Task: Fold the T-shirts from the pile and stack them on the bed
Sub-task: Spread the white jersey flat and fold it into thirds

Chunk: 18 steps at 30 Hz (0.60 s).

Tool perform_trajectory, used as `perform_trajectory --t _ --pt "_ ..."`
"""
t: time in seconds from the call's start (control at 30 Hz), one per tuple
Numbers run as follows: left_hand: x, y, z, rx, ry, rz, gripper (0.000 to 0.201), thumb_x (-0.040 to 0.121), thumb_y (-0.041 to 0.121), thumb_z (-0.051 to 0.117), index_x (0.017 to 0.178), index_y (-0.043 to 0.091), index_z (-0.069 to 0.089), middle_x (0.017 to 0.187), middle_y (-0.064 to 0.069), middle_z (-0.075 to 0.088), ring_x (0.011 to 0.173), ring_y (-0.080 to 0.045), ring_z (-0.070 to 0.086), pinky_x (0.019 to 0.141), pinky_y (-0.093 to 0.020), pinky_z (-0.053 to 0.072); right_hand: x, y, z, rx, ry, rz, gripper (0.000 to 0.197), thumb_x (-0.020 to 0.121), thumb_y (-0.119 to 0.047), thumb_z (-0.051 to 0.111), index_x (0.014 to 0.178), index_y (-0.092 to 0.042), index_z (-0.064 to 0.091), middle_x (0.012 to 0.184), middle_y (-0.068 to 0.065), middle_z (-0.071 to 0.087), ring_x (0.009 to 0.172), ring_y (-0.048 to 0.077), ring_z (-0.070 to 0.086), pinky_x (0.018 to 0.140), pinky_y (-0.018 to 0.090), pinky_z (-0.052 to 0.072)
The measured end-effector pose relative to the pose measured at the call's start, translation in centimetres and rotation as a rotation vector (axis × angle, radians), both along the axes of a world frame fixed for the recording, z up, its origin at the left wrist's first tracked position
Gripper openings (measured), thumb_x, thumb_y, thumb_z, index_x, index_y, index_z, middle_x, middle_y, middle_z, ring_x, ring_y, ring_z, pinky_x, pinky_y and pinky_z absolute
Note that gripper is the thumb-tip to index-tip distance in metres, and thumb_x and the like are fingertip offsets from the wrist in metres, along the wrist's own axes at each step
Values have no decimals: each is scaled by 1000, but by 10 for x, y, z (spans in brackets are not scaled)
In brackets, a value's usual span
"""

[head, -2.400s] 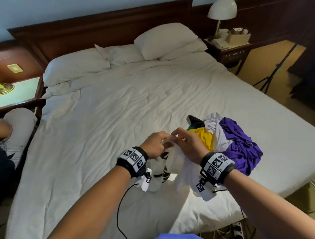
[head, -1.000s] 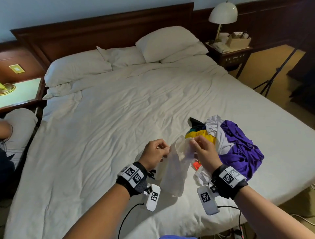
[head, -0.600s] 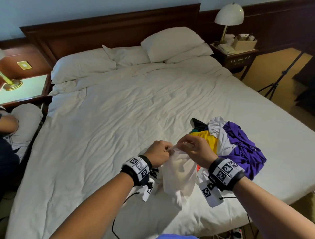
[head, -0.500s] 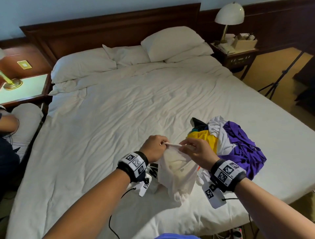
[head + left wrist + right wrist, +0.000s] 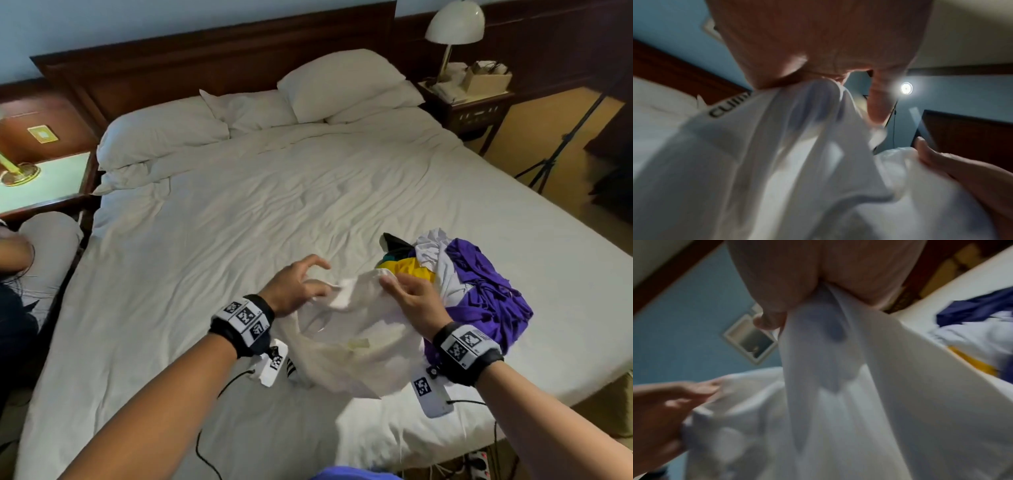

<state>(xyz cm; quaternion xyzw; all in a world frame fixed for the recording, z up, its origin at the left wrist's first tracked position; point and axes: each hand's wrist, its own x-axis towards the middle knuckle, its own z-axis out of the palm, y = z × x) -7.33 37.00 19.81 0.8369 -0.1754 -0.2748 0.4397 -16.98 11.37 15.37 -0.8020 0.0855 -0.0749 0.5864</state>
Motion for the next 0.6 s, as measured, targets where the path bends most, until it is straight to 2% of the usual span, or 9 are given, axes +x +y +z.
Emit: perform_trajectory --t 0.07,0.1,0.13,0.2,0.27,0.33,0.43,0.5,0.6 --pt "-12 -22 -4 -19 -36 -71 67 69 55 80 131 47 56 119 4 74 114 -13 65 101 -30 50 6 21 25 -22 -73 147 50 94 -48 65 67 -12 45 64 -7 32 60 9 32 54 30 27" --pt "-14 -32 -7 -18 -73 -77 67 71 57 81 133 46 57 123 6 72 116 -11 64 103 -30 49 8 27 32 -31 -100 202 45 96 -40 65 68 -13 44 65 -8 32 61 8 31 54 27 26" --pt "-14 -39 -7 -37 -90 -75 56 76 53 81 128 41 63 120 6 73 113 -13 66 102 -34 52 10 31 35 -38 -114 243 40 97 -34 67 68 -14 46 64 -10 33 61 7 31 54 26 26" --pt "-7 -41 -10 -101 -71 -56 23 86 33 77 106 23 75 102 -1 77 101 -19 72 99 -43 55 11 27 31 -70 -109 266 34 96 -30 70 70 -20 51 62 -15 38 61 6 34 54 24 28" --pt "3 -34 -8 -129 -88 -40 6 91 17 73 94 13 77 91 -8 76 88 -16 71 93 -41 55 8 15 19 -125 -86 249 32 93 -41 72 74 -21 57 64 -13 45 62 6 40 57 29 34" --pt "11 -24 1 -135 -126 -17 10 93 8 69 92 14 77 86 -1 75 81 -10 66 84 -33 53 5 -1 0 -197 -1 220 41 89 -54 69 78 -15 61 66 -8 49 63 9 44 59 36 37" --pt "24 -10 13 -184 -137 59 19 95 1 65 87 16 75 76 6 69 73 -8 61 72 -24 48 -2 -18 -27 -227 103 205 53 86 -57 66 73 -5 61 65 -5 48 63 11 43 59 35 34" --pt "32 -4 16 -193 -139 84 21 96 3 65 84 19 74 72 7 66 70 -10 58 67 -23 45 -4 -22 -38 -166 113 177 59 88 -58 62 74 -1 60 67 -2 48 65 11 42 61 35 34" --pt "40 2 14 -171 -146 109 15 98 8 66 87 15 74 65 6 61 60 -11 52 58 -22 43 6 -18 -39 -72 94 22 35 101 -28 60 73 -8 59 68 -2 50 62 6 43 60 30 35"
